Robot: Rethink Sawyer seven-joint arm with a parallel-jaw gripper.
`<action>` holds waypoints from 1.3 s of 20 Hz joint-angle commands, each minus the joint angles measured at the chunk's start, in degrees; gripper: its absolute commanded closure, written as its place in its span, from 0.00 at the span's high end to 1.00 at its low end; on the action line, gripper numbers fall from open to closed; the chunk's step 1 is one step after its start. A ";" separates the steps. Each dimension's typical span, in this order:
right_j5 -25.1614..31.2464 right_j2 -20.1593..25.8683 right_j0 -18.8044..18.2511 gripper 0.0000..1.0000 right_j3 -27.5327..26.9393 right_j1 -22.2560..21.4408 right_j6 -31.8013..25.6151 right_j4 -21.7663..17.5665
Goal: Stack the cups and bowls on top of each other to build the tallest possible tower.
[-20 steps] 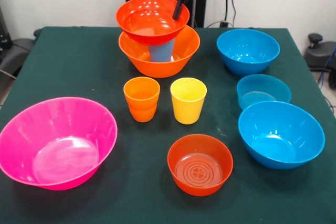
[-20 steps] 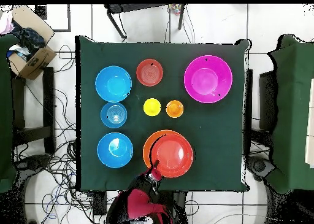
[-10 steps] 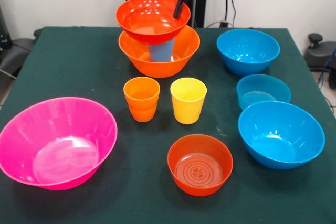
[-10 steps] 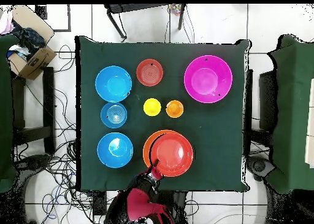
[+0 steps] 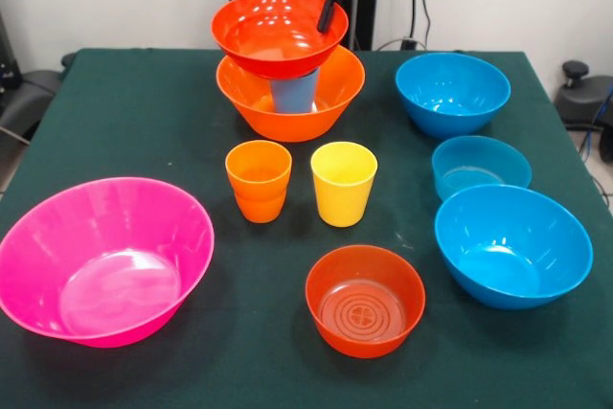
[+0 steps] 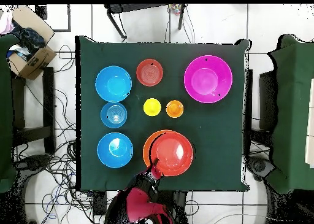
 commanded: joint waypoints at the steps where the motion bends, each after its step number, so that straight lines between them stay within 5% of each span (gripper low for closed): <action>1: 3.01 5.13 -1.07 0.00 -5.55 0.60 9.69 -1.31; 26: -0.61 5.96 -2.86 0.00 -2.82 1.31 12.31 -2.93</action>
